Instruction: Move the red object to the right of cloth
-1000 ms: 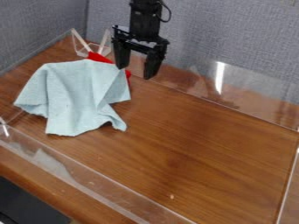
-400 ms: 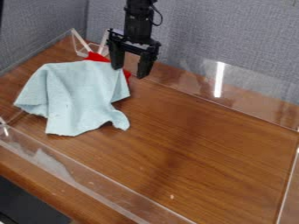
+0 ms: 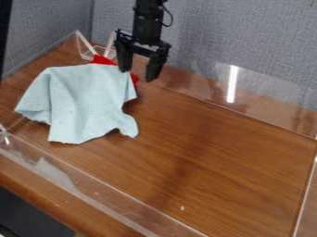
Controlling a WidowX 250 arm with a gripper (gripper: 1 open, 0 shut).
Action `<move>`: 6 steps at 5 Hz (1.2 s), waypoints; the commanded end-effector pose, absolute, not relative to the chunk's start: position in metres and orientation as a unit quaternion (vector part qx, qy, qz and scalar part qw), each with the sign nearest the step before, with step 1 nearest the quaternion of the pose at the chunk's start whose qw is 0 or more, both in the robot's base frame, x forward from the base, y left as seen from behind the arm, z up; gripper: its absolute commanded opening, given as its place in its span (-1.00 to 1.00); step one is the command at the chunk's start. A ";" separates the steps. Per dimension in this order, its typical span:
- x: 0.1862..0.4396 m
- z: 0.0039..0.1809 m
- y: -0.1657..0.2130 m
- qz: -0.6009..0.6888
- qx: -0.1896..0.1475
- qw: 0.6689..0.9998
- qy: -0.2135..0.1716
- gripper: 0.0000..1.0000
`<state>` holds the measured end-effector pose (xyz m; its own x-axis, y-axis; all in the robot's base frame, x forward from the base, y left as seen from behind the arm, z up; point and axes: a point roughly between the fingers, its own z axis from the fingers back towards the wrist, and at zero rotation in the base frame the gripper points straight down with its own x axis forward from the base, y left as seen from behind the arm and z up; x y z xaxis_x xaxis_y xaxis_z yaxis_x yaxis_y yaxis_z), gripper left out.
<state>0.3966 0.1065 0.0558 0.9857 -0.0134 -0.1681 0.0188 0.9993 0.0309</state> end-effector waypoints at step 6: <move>0.397 0.031 0.131 0.010 0.018 0.996 0.092 -1.00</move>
